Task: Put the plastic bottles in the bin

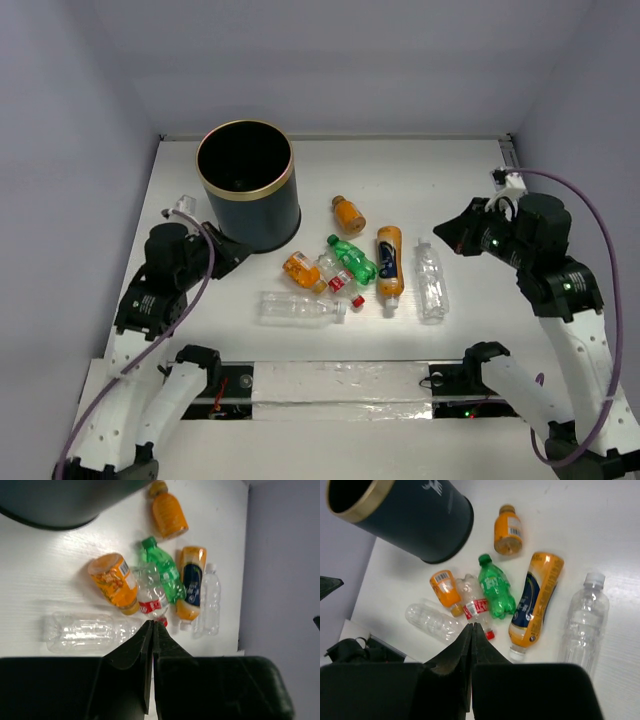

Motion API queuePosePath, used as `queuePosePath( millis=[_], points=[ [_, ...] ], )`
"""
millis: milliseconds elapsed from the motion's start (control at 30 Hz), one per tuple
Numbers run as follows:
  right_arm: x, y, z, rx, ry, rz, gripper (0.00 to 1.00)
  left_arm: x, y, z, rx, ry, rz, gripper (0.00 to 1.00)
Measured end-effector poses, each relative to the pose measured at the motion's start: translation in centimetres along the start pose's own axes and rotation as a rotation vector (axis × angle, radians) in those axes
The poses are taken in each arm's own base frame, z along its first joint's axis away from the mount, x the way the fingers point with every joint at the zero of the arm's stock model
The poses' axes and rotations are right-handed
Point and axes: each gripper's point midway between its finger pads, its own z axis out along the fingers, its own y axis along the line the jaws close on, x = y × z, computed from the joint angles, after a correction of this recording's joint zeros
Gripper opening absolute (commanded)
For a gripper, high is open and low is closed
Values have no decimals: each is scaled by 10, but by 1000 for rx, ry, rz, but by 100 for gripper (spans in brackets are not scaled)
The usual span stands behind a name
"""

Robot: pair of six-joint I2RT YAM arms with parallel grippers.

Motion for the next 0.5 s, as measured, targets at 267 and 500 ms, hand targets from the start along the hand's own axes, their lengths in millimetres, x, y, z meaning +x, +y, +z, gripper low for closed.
queuePosePath(
  millis=[267,500],
  points=[
    [45,-24,34,28,161,72,0,70,-5,45,-85,190,122,24],
    [65,-6,42,-37,248,31,7,114,16,84,-237,263,140,73]
  ],
)
